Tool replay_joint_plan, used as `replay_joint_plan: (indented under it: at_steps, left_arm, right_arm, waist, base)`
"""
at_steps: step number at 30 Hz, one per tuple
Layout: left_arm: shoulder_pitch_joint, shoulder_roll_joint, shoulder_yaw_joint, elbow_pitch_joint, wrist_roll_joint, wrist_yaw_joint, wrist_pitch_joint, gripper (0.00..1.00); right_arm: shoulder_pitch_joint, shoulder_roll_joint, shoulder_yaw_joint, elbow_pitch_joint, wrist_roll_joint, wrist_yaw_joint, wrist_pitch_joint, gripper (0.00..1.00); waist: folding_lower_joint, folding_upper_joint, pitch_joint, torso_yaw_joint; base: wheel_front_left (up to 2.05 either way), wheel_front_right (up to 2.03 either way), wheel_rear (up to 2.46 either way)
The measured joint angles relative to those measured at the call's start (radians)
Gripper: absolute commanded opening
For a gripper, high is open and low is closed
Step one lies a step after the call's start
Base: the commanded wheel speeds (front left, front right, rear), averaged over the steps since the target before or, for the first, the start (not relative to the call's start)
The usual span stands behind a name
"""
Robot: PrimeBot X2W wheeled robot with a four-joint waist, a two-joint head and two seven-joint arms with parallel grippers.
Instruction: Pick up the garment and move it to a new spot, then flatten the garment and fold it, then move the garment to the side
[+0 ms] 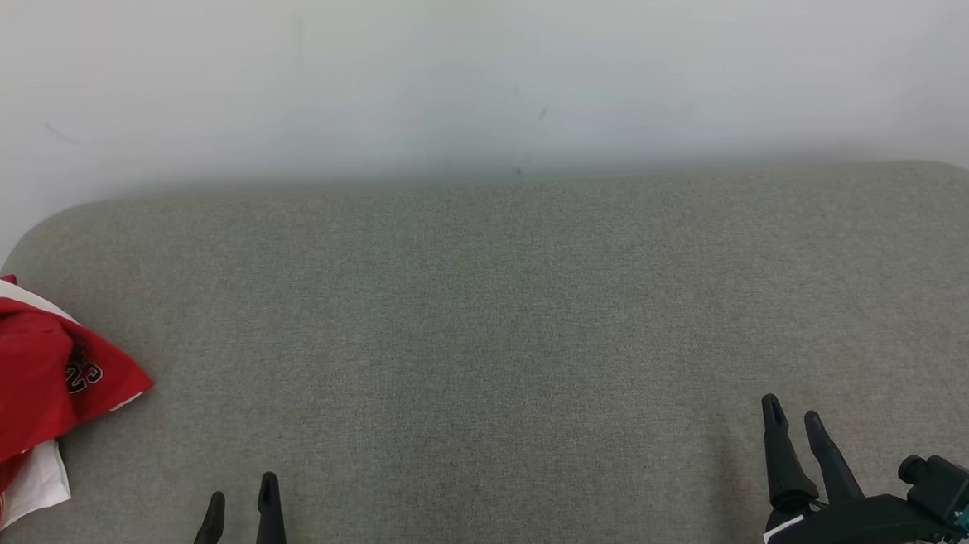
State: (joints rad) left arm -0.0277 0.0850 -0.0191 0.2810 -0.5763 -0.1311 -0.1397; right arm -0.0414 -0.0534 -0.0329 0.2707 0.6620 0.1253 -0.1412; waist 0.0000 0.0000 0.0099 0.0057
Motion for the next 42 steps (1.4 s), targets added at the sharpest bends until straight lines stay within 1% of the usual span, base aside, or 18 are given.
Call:
replay_joint_plan:
  at_steps: [10, 14, 23, 42]
  left_arm:
    - [-0.009, 0.051, -0.065, 0.000, 0.099, 0.000, -0.026, 1.00]
    - [-0.010, 0.057, -0.081, -0.001, 0.131, 0.000, -0.035, 1.00]
    - [-0.009, 0.060, -0.094, 0.000, 0.212, 0.000, -0.054, 1.00]
    - [0.005, 0.037, -0.062, -0.002, 0.366, 0.000, -0.097, 1.00]
  right_arm:
    - [0.000, 0.000, 0.018, 0.000, -0.106, 0.000, -0.024, 1.00]
    - [0.000, -0.001, 0.032, 0.002, -0.151, 0.000, -0.035, 1.00]
    - [0.000, -0.009, 0.045, 0.009, -0.249, 0.001, -0.054, 1.00]
    - [0.002, -0.005, 0.025, 0.013, -0.430, 0.003, -0.095, 1.00]
  waist:
    - [0.0000, 0.0000, 0.004, 0.001]
    - [0.0000, 0.0000, 0.005, 0.000]
    - [0.0000, 0.0000, 0.003, -0.002]
    - [0.0000, 0.0000, 0.006, -0.004]
  base:
    - [0.00, 0.00, 0.00]
    - [0.00, 0.00, 0.00]
    - [0.00, 0.00, 0.00]
    - [0.00, 0.00, 0.00]
